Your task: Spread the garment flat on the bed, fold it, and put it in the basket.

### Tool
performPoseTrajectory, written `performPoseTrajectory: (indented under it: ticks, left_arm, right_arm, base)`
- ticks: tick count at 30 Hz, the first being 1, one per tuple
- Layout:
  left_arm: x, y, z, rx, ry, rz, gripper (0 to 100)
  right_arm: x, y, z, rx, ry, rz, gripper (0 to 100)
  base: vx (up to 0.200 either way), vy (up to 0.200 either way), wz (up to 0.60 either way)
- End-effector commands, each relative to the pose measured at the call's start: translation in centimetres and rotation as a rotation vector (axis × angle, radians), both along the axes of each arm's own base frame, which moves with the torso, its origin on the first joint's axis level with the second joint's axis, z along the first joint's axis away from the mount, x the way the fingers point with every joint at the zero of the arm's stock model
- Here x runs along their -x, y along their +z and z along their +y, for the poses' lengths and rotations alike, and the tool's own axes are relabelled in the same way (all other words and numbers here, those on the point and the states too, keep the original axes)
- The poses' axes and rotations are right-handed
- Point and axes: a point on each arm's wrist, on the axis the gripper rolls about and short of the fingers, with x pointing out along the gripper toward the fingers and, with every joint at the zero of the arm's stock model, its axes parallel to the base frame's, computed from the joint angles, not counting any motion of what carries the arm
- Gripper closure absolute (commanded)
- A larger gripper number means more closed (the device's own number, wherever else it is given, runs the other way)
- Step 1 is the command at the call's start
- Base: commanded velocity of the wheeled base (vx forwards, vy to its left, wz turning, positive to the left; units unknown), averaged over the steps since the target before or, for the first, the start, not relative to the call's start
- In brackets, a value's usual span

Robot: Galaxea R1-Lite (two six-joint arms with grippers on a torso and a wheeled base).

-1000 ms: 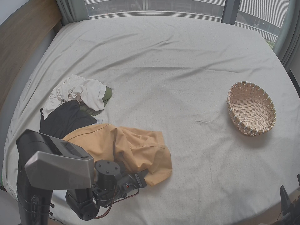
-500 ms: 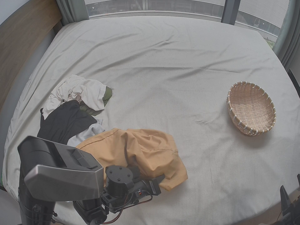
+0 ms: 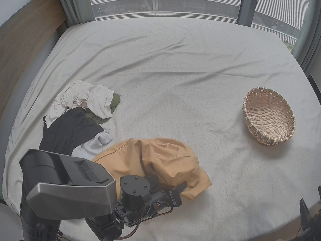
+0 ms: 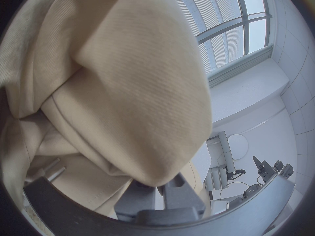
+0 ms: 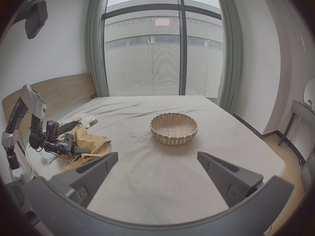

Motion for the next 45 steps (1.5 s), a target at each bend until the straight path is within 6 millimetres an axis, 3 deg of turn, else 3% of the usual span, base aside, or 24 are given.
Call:
performPoseTrajectory:
  ticks: [1, 7, 8, 15, 22, 30, 34, 38, 40, 43, 45]
  left_arm:
    - [0.2, -0.1, -0.4, 0.003, -0.011, -0.003, 100]
    - [0.1, -0.6, -0.4, -0.01, -0.011, 0.007, 100]
    - [0.1, -0.6, -0.5, -0.01, -0.012, 0.005, 0]
    - [0.4, 0.0, -0.4, -0.003, -0.007, -0.003, 0]
    - [2.3, -0.3, 1.8, -0.077, 0.009, 0.051, 0]
    - [4.4, 3.9, 4.3, -0.037, 0.045, 0.002, 0]
    - [5.5, 6.3, 6.0, 0.0, 0.078, -0.034, 0]
    - [7.0, 8.2, 9.5, 0.017, 0.13, -0.051, 0]
    - [7.2, 8.2, 10.0, 0.012, 0.141, -0.047, 0]
    - [7.3, 8.4, 13.9, -0.004, 0.281, -0.027, 0]
    - [6.8, 8.7, 14.9, 0.01, 0.337, -0.032, 0]
  right_arm:
    - [0.0, -0.5, 0.0, 0.0, 0.001, 0.001, 0]
    - [0.0, -0.5, 0.0, 0.0, 0.001, 0.001, 0]
    - [0.0, -0.5, 0.0, 0.0, 0.001, 0.001, 0]
    - [0.0, -0.5, 0.0, 0.0, 0.001, 0.001, 0]
    - [0.0, -0.5, 0.0, 0.0, 0.001, 0.001, 0]
    - [0.0, -0.5, 0.0, 0.0, 0.001, 0.001, 0]
    - [0.0, -0.5, 0.0, 0.001, 0.001, 0.001, 0]
    - [0.0, -0.5, 0.0, 0.001, 0.001, 0.001, 0]
    - [0.0, -0.5, 0.0, 0.001, 0.001, 0.001, 0]
    - [0.0, -0.5, 0.0, 0.001, 0.001, 0.003, 0]
    - [0.0, -0.5, 0.0, 0.001, 0.001, 0.003, 0]
  base:
    - [0.0, 0.0, 0.0]
    - [0.0, 0.0, 0.0]
    - [0.0, 0.0, 0.0]
    - [0.0, 0.0, 0.0]
    - [0.0, 0.0, 0.0]
    - [0.0, 0.0, 0.0]
    - [0.0, 0.0, 0.0]
    - [0.0, 0.0, 0.0]
    - [0.0, 0.0, 0.0]
    - [0.0, 0.0, 0.0]
    - [0.0, 0.0, 0.0]
